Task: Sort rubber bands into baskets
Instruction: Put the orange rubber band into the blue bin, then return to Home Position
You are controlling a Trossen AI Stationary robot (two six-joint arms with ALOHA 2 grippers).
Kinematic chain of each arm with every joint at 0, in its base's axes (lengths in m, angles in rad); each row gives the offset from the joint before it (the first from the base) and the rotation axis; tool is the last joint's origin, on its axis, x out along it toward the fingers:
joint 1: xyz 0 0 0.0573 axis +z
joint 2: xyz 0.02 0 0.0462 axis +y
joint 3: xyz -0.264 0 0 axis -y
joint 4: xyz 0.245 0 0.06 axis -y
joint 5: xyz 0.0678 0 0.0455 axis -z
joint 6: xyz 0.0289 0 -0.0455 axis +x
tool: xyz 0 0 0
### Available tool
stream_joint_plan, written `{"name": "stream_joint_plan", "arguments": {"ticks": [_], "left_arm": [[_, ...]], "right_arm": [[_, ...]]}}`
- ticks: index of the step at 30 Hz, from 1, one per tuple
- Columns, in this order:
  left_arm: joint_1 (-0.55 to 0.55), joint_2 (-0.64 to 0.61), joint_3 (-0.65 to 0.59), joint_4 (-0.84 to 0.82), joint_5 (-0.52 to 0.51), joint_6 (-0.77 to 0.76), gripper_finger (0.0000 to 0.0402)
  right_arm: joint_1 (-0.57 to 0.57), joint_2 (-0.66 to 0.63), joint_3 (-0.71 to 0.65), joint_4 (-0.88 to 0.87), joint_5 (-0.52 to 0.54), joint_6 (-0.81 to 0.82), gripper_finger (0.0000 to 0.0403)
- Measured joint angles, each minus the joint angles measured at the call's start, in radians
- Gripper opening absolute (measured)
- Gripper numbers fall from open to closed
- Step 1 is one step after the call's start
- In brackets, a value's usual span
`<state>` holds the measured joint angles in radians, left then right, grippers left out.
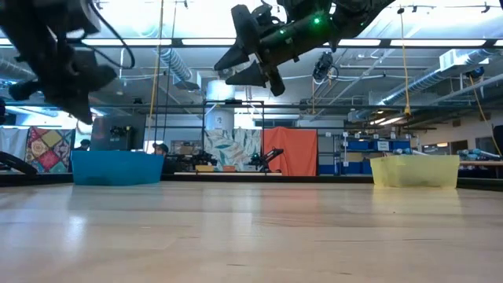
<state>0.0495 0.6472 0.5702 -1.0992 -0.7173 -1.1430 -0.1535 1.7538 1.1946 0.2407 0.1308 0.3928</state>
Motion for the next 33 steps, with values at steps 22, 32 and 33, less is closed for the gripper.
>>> {"name": "stream_joint_plan", "arguments": {"ticks": [22,32,33], "left_arm": [[0.545,0.026,-0.198,0.630,0.224,0.435,0.0051],[0.659,0.052,-0.197,0.738,0.535,0.629,0.0163],[0.659,0.050,-0.187,0.750,0.578,0.642,0.0165]], "right_arm": [[-0.007,-0.007,0.000,0.036,-0.129,-0.049,0.0213],[-0.063,-0.007,0.000,-0.003,-0.242,-0.037,0.0216],[-0.075,-0.009,0.000,-0.019,-0.268,-0.015,0.0213]]}}
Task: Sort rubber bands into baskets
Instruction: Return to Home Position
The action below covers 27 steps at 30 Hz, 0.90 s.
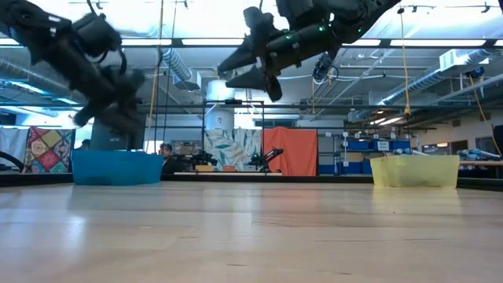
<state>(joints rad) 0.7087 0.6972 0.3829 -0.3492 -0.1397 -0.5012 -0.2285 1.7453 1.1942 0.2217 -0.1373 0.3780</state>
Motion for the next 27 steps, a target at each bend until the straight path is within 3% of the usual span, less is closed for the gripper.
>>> {"name": "stream_joint_plan", "arguments": {"ticks": [4,8,10,13,17,20,27], "left_arm": [[-0.011,-0.003,0.084,0.038,0.138,0.103,0.0145],[-0.040,-0.014,0.199,-0.006,0.213,0.213,0.0088],[-0.055,-0.024,0.249,-0.040,0.214,0.240,0.0052],[-0.075,-0.052,0.299,-0.044,0.226,0.254,0.0009],[-0.123,-0.113,0.329,-0.030,0.231,0.255,0.0006],[-0.178,-0.164,0.329,-0.035,0.231,0.255,0.0003],[-0.342,-0.234,0.276,-0.037,0.219,0.262,0.0002]], "right_arm": [[-0.039,-0.049,-0.001,-0.086,-0.078,-0.029,0.0164],[-0.071,-0.132,0.000,-0.162,-0.199,-0.165,0.0051],[-0.085,-0.181,-0.001,-0.209,-0.243,-0.189,0.0015],[-0.095,-0.270,-0.005,-0.286,-0.225,-0.237,0.0012],[-0.100,-0.403,-0.064,-0.300,-0.208,-0.325,0.0007],[-0.101,-0.509,-0.126,-0.293,-0.262,-0.357,0.0005],[-0.053,-0.685,-0.336,-0.118,-0.329,-0.305,0.0003]]}}
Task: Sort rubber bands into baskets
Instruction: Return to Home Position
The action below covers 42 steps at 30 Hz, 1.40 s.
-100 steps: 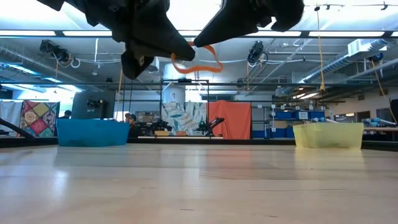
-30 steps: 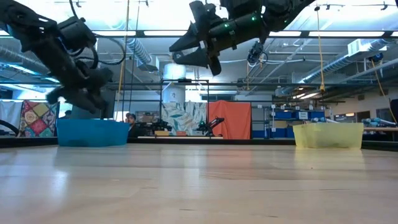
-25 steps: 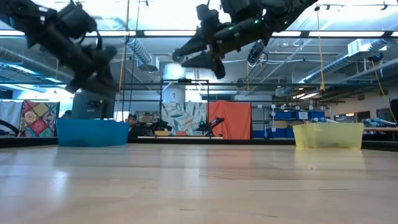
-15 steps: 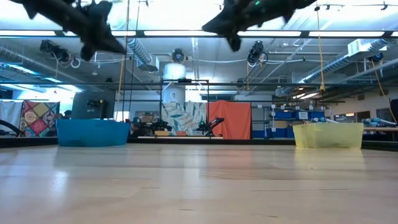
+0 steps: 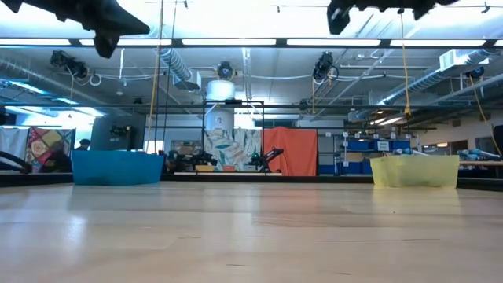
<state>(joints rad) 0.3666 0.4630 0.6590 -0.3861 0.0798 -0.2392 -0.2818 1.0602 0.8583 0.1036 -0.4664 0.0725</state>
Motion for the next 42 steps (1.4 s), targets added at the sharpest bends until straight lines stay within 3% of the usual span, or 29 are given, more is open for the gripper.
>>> {"name": "stream_joint_plan", "arguments": {"ticks": [3,7,11,16,18,21,26,32,37,42], "left_arm": [[-0.066,-0.002,-0.017,-0.003,-0.052,0.001,0.0001],[-0.120,-0.022,-0.018,0.017,-0.175,0.055,0.0001],[-0.132,-0.040,-0.016,-0.029,-0.183,0.162,0.0003],[-0.133,-0.022,-0.033,-0.249,-0.215,-0.004,0.0008],[-0.144,-0.021,-0.068,-0.202,-0.212,-0.007,0.0006],[-0.177,-0.019,-0.126,0.009,-0.180,0.045,0.0003],[-0.263,-0.019,-0.228,0.289,-0.123,0.213,0.0002],[-0.374,-0.047,-0.331,0.431,-0.126,0.258,0.0001],[-0.393,-0.085,-0.347,0.407,-0.089,0.364,0.0001],[-0.387,-0.163,-0.347,0.271,0.009,0.320,0.0001]], "right_arm": [[0.020,-0.058,-0.090,0.141,0.042,0.022,0.0002],[0.028,-0.099,-0.173,0.203,0.200,0.015,0.0007],[0.008,-0.105,-0.212,0.145,0.251,0.229,0.0020],[0.024,-0.104,-0.218,0.163,0.236,0.179,0.0007],[0.041,-0.106,-0.218,0.155,0.299,0.145,0.0006],[0.060,-0.084,-0.218,0.149,0.387,0.174,0.0007],[0.073,-0.070,-0.245,0.213,0.333,0.043,0.0004],[0.080,-0.094,-0.472,0.665,0.267,0.122,0.0004],[0.085,-0.093,-0.615,0.811,0.278,0.165,0.0003],[0.064,-0.093,-0.666,0.821,0.266,0.182,0.0003]]}}
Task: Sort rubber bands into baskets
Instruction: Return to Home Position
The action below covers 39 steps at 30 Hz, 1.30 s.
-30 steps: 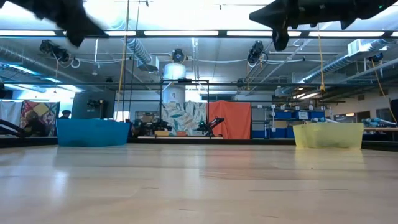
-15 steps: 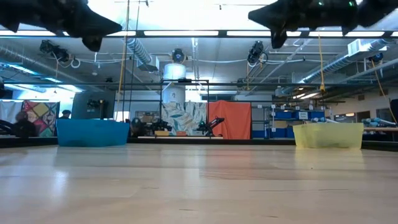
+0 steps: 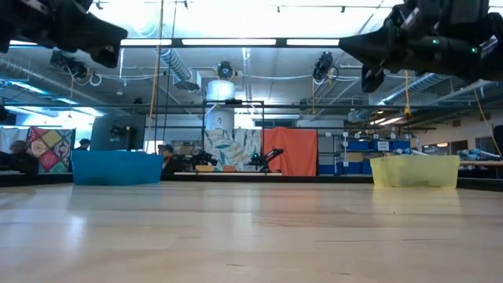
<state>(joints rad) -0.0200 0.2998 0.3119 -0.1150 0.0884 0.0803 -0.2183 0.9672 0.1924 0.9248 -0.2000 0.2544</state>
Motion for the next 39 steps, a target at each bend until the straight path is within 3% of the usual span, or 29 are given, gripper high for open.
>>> {"name": "stream_joint_plan", "arguments": {"ticks": [9,15,18,21,25,32,36,39], "left_arm": [[0.028,-0.124,-0.046,-0.035,0.007,-0.023,0.0000],[0.078,-0.168,-0.097,0.078,0.018,-0.059,0.0000],[0.080,-0.197,-0.036,0.042,0.030,-0.046,0.0000],[0.080,-0.227,0.051,-0.077,0.012,-0.007,0.0000],[0.079,-0.242,0.117,-0.214,-0.013,-0.010,0.0000],[0.078,-0.241,0.122,-0.208,-0.002,-0.062,0.0000],[0.077,-0.241,0.122,-0.157,0.077,-0.136,0.0000],[0.077,-0.240,0.122,-0.172,0.079,-0.146,0.0000]], "right_arm": [[-0.152,0.000,-0.063,0.089,-0.274,-0.005,0.0003],[-0.225,0.000,-0.068,0.161,-0.279,0.014,0.0003],[-0.227,-0.007,-0.063,0.287,-0.275,0.031,0.0003],[-0.212,-0.049,-0.050,0.306,-0.275,0.005,0.0003],[-0.183,-0.144,-0.048,0.217,-0.226,-0.009,0.0003],[-0.108,-0.372,-0.048,-0.135,-0.136,-0.060,0.0002],[-0.072,-0.500,-0.048,-0.255,-0.099,-0.048,0.0002],[-0.047,-0.585,-0.048,-0.374,-0.079,-0.048,0.0002]]}}
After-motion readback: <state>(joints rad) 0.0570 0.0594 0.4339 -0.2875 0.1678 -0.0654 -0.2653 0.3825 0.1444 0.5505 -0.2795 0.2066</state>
